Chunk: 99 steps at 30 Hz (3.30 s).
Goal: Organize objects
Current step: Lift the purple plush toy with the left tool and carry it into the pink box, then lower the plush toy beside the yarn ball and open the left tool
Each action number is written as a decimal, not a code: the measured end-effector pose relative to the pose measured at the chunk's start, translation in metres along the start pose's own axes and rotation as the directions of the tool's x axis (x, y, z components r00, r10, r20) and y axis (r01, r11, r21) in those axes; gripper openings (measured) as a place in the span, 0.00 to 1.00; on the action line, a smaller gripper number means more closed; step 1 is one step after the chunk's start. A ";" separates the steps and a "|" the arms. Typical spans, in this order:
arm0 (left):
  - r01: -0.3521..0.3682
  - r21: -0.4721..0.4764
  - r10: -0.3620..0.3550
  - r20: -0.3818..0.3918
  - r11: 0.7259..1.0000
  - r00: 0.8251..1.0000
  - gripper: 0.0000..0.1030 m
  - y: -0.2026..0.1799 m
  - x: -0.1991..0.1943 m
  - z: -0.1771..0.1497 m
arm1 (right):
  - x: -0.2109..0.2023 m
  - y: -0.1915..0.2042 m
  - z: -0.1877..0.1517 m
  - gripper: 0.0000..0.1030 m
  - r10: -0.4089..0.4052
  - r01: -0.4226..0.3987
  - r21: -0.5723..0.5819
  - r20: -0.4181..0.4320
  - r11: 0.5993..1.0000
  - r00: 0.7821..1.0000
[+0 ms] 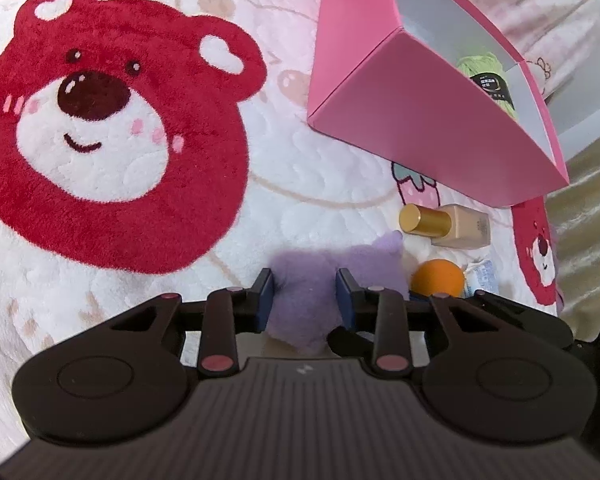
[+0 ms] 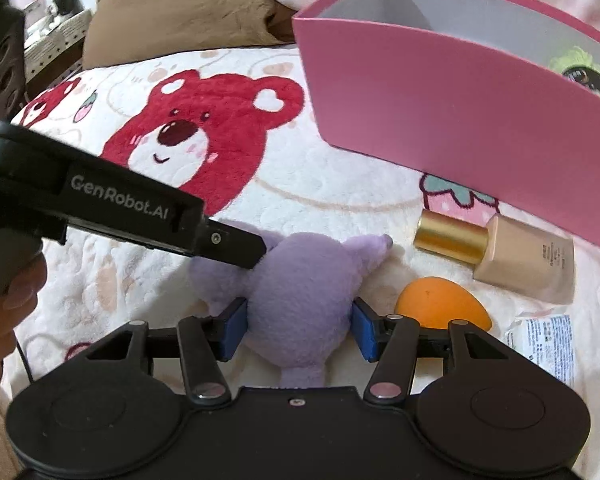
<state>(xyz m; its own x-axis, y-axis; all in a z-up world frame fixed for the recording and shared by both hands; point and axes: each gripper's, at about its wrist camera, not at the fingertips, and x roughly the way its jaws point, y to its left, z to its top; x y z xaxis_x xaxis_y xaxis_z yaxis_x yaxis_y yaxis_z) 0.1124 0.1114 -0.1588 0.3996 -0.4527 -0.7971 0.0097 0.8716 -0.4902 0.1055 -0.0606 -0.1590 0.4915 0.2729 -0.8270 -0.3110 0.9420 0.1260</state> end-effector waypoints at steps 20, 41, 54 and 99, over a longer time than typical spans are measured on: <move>0.148 0.071 -0.155 0.117 0.987 0.981 0.31 -0.049 -0.079 -0.011 | -0.094 -0.010 0.015 0.59 0.076 -0.067 -0.120 0.074 0.991 0.994; 0.104 0.258 -0.165 0.226 0.961 0.960 0.31 -0.160 -0.140 0.060 | -0.193 -0.056 0.095 0.59 0.030 -0.003 -0.116 0.236 0.993 0.971; 0.003 0.171 -0.037 0.197 0.985 0.980 0.31 -0.175 -0.044 0.137 | -0.117 -0.144 0.160 0.55 0.096 -0.094 -0.025 0.137 0.995 0.986; -0.022 0.063 0.026 -0.053 0.998 0.998 0.31 -0.153 0.110 0.135 | -0.020 -0.195 0.135 0.45 0.057 -0.048 0.078 -0.130 0.996 0.990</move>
<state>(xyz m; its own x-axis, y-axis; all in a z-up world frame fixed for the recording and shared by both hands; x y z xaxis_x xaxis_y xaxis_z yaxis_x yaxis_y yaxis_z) 0.2791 -0.0459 -0.1242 0.3507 -0.4396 -0.8269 0.0585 0.8915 -0.4491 0.2662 -0.2239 -0.0927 0.3634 0.2990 -0.8824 -0.2698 0.9403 0.2076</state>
